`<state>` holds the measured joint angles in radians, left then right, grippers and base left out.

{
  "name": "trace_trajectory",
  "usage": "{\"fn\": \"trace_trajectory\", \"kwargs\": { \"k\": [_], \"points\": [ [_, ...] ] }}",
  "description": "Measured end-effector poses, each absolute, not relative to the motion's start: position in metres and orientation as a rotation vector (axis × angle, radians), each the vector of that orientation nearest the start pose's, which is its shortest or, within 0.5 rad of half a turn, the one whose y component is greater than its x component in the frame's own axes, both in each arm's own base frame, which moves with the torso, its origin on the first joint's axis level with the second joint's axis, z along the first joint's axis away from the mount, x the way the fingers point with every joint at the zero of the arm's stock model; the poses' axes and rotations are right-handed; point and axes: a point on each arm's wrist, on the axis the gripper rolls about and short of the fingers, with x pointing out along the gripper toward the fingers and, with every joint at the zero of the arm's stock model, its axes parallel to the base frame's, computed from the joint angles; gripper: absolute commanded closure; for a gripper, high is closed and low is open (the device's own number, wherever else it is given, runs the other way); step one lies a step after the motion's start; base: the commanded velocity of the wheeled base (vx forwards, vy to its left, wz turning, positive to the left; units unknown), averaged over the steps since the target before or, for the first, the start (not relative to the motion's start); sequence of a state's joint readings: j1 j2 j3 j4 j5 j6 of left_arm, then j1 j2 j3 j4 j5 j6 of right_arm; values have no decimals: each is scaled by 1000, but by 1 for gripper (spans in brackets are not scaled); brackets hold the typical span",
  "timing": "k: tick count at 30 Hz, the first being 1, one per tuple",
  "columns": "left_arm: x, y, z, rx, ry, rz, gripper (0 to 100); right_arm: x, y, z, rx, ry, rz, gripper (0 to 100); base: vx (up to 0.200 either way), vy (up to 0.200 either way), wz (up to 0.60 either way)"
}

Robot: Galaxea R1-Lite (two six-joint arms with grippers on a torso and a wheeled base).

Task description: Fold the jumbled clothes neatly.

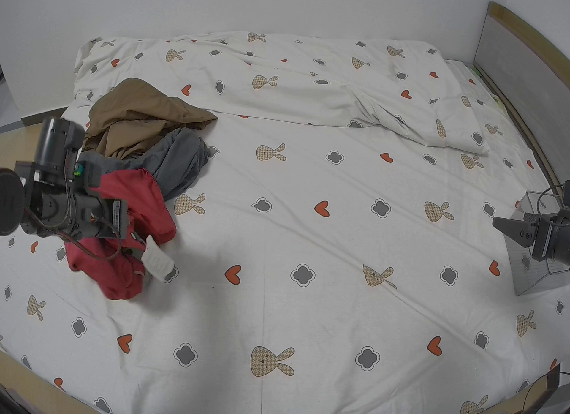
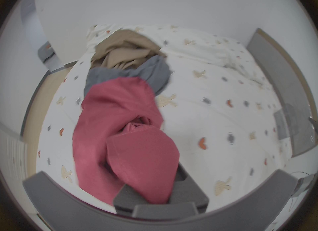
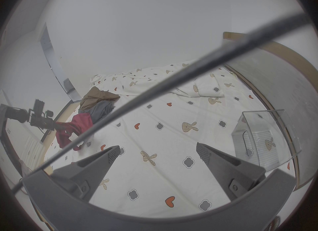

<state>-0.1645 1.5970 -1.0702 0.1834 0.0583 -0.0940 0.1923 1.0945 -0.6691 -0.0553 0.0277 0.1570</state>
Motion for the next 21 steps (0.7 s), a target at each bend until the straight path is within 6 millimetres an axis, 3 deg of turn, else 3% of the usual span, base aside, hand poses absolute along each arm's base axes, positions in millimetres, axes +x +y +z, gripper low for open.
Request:
{"fn": "trace_trajectory", "kwargs": {
  "k": [8,15,18,21],
  "points": [
    [226,-97,304,-76,548,-293,100,145,33,224,118,398,212,0,0,0,0],
    [168,-129,380,-169,425,-577,100,145,38,219,108,421,245,0,0,0,0],
    [150,-135,397,-199,389,-670,100,145,42,216,103,435,263,0,0,0,0],
    [142,-138,402,-220,391,-714,100,145,46,213,95,452,285,0,0,0,0]
  ]
}}
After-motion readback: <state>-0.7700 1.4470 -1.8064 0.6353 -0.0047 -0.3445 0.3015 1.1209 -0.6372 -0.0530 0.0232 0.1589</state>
